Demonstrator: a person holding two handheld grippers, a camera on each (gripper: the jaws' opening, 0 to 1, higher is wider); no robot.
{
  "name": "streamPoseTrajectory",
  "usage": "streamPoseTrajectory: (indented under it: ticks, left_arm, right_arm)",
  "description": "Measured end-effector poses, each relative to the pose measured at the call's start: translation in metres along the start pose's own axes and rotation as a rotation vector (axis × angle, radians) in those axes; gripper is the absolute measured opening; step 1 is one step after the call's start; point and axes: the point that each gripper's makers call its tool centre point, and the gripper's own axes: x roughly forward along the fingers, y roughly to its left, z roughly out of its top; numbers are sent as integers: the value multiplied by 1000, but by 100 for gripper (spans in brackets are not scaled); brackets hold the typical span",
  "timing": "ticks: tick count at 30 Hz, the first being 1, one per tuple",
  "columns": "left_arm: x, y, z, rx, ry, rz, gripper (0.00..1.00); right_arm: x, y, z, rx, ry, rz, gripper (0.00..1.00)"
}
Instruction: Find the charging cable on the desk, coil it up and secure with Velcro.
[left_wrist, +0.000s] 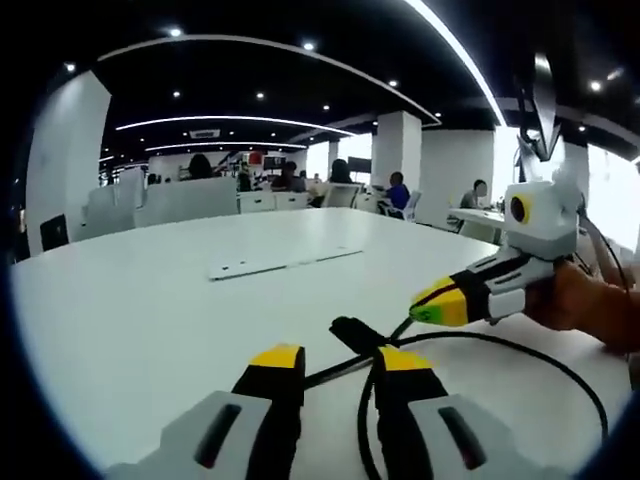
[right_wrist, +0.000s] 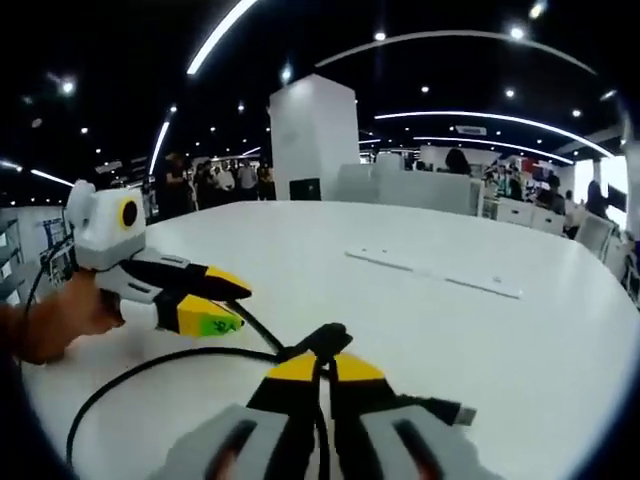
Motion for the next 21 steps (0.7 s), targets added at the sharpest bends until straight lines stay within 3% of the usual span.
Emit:
streamPoseTrajectory:
  ticks: [3,7,14,17,21]
  left_arm:
    - [-3,2,0,-5,8,3,30]
    - [-11,-11,-6,-55,32,-28,36]
    - [-30,-21,2,-89,-4,-61,40]
    - [-40,-24,10,-92,-44,-59,40]
    - [-43,-26,13,-83,-46,-59,41]
  right_arm:
    - [-2,6,5,-2,-10,15,17]
    - [-11,13,10,-26,-26,8,22]
    - [-37,37,-1,-38,-16,26,32]
    - [-42,34,-8,-19,25,24,35]
    - [-54,43,-11,4,31,44,37]
